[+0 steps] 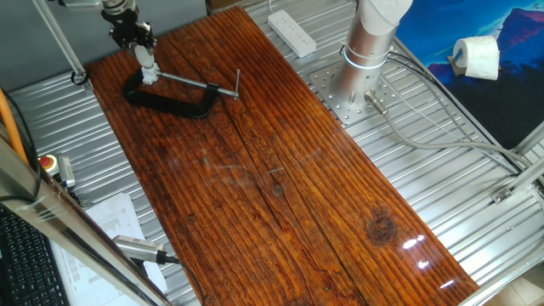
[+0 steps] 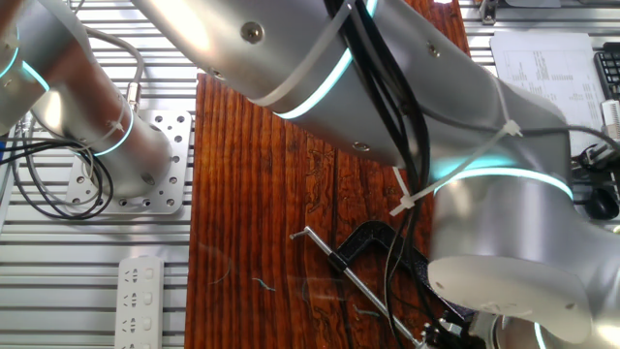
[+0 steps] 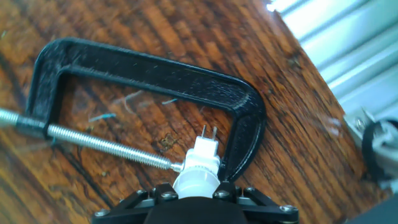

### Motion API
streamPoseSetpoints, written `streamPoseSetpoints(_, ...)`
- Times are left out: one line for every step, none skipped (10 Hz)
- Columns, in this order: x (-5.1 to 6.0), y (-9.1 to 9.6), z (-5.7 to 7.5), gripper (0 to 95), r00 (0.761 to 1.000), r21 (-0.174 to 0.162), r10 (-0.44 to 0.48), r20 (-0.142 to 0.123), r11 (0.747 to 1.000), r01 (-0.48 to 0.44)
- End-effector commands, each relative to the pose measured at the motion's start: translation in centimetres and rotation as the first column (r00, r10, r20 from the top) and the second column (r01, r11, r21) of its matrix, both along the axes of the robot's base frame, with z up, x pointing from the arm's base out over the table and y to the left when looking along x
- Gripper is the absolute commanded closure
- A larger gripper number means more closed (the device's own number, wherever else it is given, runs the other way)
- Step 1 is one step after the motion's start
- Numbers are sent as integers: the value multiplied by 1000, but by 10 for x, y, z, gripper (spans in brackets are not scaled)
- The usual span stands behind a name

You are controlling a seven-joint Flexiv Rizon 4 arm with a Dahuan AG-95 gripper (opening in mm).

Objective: Take out the light bulb by rotating it

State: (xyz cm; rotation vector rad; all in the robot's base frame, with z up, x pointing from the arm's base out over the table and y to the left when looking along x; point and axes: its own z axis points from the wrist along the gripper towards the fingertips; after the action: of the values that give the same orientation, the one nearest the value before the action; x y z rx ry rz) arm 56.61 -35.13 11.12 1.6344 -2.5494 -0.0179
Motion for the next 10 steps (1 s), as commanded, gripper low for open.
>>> streamPoseSetpoints(-1,1,-2,950,992,-4,129,-6,992,-129)
streamPoseSetpoints(-1,1,-2,950,985,-7,174,-9,985,-174)
streamPoseSetpoints(-1,2,-3,950,975,-12,222,-13,975,-222)
streamPoseSetpoints(-1,3,-3,950,963,-16,268,-17,963,-268)
streamPoseSetpoints(-1,3,-3,950,949,-17,315,-21,949,-315)
streamPoseSetpoints(-1,3,-3,950,935,-16,355,-26,935,-355)
streamPoseSetpoints(-1,3,-3,950,919,-23,392,-33,919,-393)
streamPoseSetpoints(-1,4,-3,950,896,-22,441,-38,897,-442)
streamPoseSetpoints(0,5,-4,950,878,-18,477,-40,878,-478)
streamPoseSetpoints(0,5,-4,950,865,-15,500,-41,865,-501)
